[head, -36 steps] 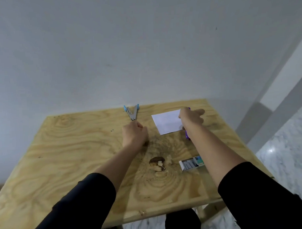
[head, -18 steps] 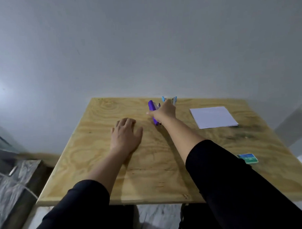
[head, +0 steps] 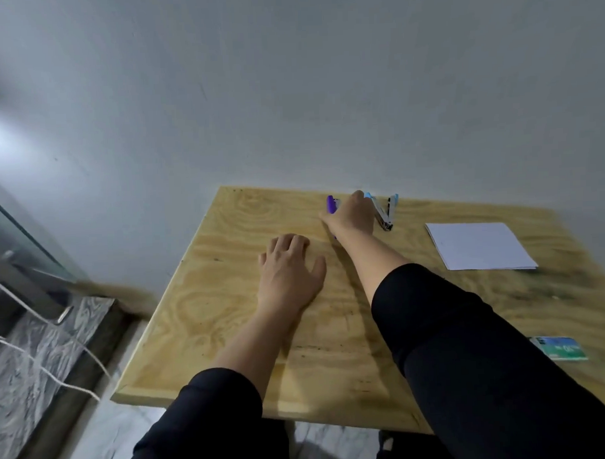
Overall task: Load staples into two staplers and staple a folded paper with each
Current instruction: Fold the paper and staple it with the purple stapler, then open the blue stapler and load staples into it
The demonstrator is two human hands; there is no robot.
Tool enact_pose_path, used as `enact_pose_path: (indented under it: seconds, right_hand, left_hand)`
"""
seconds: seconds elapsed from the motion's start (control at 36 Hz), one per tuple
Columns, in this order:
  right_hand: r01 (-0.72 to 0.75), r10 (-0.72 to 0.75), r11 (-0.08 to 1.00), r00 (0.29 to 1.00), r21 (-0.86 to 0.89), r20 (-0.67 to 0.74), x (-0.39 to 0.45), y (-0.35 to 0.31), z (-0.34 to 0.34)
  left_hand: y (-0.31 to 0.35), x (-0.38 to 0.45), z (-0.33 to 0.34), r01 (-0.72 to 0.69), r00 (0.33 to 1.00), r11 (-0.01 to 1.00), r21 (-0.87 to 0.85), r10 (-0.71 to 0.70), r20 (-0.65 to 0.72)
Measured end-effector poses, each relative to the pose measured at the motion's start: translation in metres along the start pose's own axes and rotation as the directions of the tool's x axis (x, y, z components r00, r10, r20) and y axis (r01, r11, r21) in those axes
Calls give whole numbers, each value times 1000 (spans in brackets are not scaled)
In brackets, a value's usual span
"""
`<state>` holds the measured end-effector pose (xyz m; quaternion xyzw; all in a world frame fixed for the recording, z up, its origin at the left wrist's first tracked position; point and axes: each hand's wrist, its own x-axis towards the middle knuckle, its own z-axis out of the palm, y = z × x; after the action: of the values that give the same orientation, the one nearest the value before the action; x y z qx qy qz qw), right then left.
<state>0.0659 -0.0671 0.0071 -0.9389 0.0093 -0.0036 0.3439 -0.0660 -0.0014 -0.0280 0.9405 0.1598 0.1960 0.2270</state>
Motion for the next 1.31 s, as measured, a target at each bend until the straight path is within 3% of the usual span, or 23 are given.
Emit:
enact_pose_path:
  seconds: [0.39, 0.47, 0.61, 0.72, 0.83, 1.03, 1.17, 1.31]
  right_hand:
    - [-19, 18, 999, 999, 28, 39, 0, 0, -3]
    - [23, -18, 998, 997, 64, -69, -1, 4, -10]
    - [8, -51, 987, 963, -159, -264, 4, 21, -27]
    - [-117, 78, 969, 981, -219, -178, 12, 39, -37]
    - [-105, 82, 974, 989, -200, -121, 19, 48, -36]
    - [-88, 79, 995, 987, -54, -143, 16, 49, -36]
    - [-10, 31, 982, 993, 189, -112, 0, 51, -46]
    - [3, -39, 797, 998, 604, 47, -34, 46, -70]
  left_hand:
    - [2, 0, -2, 14, 1000, 1000, 8, -15, 19]
    - [2, 0, -2, 11, 1000, 1000, 9, -11, 23]
    - [1, 1, -1, 11, 1000, 1000, 3, -11, 18]
    - [0, 2, -1, 2, 1000, 1000, 4, -2, 25]
    - [0, 2, -1, -2, 1000, 1000, 0, 2, 21]
    - [-1, 3, 1, -6, 1000, 1000, 9, 6, 7]
    - [0, 2, -1, 7, 1000, 1000, -10, -7, 19]
    - [10, 6, -7, 134, 989, 981, -140, -124, 76]
